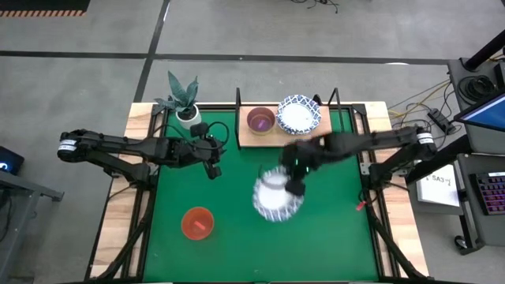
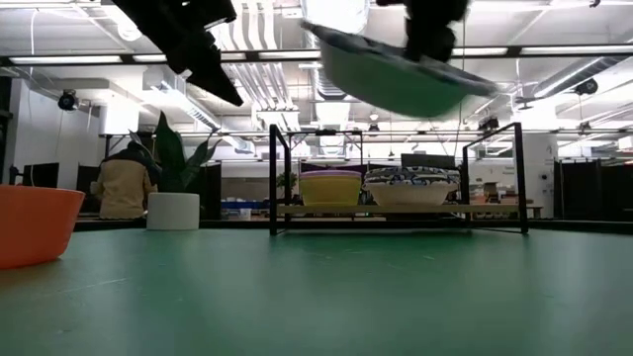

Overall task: Place and stack bowls onto a shelf
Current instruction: Stack the white bowl into the white bowl on the shelf

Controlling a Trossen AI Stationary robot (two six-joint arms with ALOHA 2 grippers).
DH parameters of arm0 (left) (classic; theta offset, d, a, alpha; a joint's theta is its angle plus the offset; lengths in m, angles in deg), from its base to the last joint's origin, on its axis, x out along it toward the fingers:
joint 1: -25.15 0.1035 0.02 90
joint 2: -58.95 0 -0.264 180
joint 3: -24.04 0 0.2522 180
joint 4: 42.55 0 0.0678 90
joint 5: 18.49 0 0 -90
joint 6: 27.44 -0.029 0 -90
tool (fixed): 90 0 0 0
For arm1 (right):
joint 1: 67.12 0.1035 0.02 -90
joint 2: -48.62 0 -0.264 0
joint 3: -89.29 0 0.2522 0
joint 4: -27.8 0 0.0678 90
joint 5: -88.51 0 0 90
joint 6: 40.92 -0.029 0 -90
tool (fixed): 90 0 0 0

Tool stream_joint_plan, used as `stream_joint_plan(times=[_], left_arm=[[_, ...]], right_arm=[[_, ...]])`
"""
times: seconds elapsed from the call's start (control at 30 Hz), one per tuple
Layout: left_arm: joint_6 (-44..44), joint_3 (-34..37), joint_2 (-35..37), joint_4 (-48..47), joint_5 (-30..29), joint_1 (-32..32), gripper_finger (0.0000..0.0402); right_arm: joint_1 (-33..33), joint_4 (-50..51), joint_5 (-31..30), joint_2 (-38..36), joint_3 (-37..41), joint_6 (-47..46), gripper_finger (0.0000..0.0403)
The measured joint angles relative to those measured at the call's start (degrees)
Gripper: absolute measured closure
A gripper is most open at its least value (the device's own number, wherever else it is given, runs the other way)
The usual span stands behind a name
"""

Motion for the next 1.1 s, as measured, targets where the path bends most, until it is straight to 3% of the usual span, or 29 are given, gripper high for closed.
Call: stream_joint_plan(times=[0.27,0.67,0.83,1.1], left_arm=[[0.2,0.2,0.0,-3.8,0.0,0.0,0.0294],[0.2,0.3,0.0,-4.7,0.0,0.0,0.0294],[0.3,0.3,0.0,-4.7,0.0,0.0,0.0294],[0.4,0.3,0.1,-4.6,0.1,0.0,0.0294]], right_arm=[[-17.3,9.4,-0.6,0.4,-14.3,-3.1,0.0394],[-44.8,15.9,1.7,0.9,-17.1,1.9,0.0394],[-49.1,15.9,2.8,3.7,-17.1,5.1,0.0394],[-50.0,13.8,2.0,11.7,-16.9,8.0,0.0394]])
